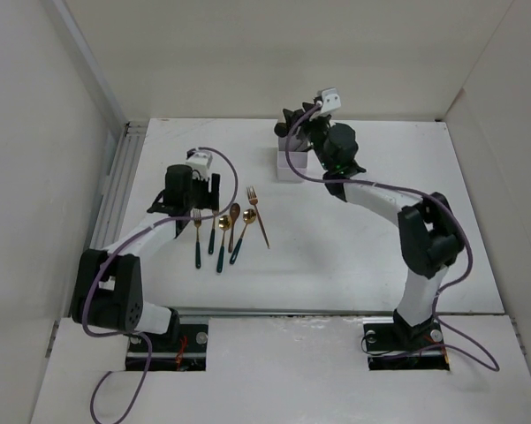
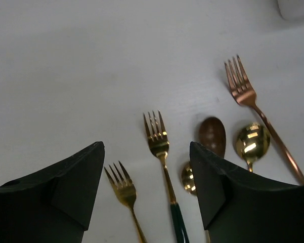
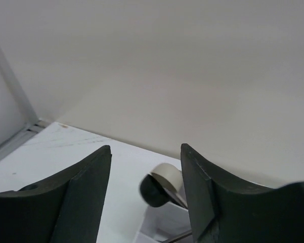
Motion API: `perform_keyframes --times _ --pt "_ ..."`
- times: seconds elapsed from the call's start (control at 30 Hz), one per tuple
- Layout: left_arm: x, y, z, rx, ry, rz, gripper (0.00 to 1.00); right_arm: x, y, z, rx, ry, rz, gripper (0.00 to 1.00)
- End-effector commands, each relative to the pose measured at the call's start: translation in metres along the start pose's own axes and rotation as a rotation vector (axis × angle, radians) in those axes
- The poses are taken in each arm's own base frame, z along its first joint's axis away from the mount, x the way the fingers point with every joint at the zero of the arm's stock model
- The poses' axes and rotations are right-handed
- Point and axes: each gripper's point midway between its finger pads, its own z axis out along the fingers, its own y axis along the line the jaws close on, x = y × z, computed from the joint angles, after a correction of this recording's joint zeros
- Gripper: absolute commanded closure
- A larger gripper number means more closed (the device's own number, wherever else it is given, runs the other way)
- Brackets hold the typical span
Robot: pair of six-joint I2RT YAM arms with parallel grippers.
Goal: Sort the eating utensils into containers
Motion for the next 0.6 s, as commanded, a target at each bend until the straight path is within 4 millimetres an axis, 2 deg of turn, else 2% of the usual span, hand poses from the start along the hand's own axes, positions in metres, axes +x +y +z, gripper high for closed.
perform_keyframes --times 0.0,0.03,0.07,0.1,0.13,0.17,0.2,0.23,0.27,0.33,0.47,0.5,0.57 --pt "0.000 -0.033 -0.022 0.179 -0.027 0.242 0.35 -0.036 0.016 -0.020 0.017 0.036 -0.038 0.37" --pt "0.018 -0.036 -0.026 0.194 0.045 0.253 0.35 -0.045 0.018 -0.032 0.022 0.062 -0.040 0.37" --pt "0.028 -0.037 -0.028 0.206 0.086 0.249 0.37 -0.048 0.025 -0.041 0.027 0.072 -0.047 0.37" --pt "0.032 -0.037 -0.031 0.207 0.112 0.247 0.41 -0.034 0.026 -0.056 0.034 0.109 -0.052 0.37" --pt "0.047 -0.036 -0.033 0.211 0.189 0.232 0.43 -0.055 0.029 -0.070 0.037 0.077 -0.043 0.37" --pt "0.054 -0.039 -0.036 0.219 0.217 0.235 0.44 -0.056 0.030 -0.080 0.044 0.080 -0.041 0.37" --pt "0.063 -0.040 -0.037 0.231 0.250 0.231 0.46 -0.037 0.034 -0.098 0.054 0.128 -0.049 0.37" --pt "0.067 -0.046 -0.039 0.251 0.264 0.259 0.50 -0.039 0.036 -0.108 0.059 0.129 -0.047 0.37" --pt "0.073 -0.049 -0.043 0.264 0.276 0.279 0.52 -0.052 0.036 -0.120 0.068 0.111 -0.040 0.37" --pt "0.087 -0.053 -0.053 0.267 0.304 0.347 0.56 -0.051 0.036 -0.146 0.088 0.135 -0.044 0.37" --pt "0.104 -0.065 -0.066 0.327 0.335 0.478 0.56 -0.046 0.030 -0.176 0.139 0.168 -0.046 0.37" --pt "0.109 -0.066 -0.070 0.349 0.343 0.489 0.50 -0.055 0.032 -0.183 0.139 0.153 -0.026 0.37" --pt "0.115 -0.070 -0.071 0.372 0.349 0.514 0.47 -0.050 0.026 -0.195 0.166 0.183 -0.040 0.37"
